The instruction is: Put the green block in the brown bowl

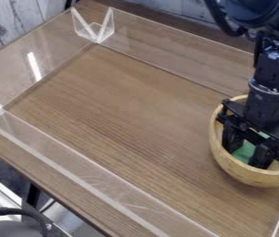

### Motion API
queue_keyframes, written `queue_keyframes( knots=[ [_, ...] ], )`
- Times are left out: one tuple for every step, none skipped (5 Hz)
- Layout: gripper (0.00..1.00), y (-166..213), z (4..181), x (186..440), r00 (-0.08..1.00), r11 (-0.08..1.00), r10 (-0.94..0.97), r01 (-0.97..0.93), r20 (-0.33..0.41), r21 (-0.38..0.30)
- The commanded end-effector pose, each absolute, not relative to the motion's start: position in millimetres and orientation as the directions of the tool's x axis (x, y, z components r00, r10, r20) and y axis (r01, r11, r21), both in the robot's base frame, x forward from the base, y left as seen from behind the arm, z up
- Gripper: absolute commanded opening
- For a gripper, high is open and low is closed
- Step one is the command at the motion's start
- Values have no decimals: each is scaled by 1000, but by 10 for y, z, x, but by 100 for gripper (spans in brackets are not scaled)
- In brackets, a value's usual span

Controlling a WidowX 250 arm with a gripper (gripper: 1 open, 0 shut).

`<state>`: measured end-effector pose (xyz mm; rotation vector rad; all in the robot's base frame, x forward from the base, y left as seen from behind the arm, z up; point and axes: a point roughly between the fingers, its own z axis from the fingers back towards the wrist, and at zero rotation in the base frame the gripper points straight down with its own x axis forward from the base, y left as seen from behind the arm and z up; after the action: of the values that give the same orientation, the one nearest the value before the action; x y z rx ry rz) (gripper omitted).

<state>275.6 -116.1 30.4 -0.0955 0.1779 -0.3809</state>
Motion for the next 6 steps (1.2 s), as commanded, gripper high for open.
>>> queue_keyframes(
  knots=[
    [0,-1159,425,2854,923,927,-368,355,-110,-124],
    [0,-1151,444,2856,924,928,-366,352,-111,-125],
    [0,-1144,461,2858,925,928,-363,350,-111,-126],
    [0,-1137,479,2859,926,929,-361,347,-112,-126],
    [0,-1130,496,2861,927,930,-358,344,-113,-127],
    [0,-1123,514,2862,928,931,-355,341,-114,-128]
  ],
)
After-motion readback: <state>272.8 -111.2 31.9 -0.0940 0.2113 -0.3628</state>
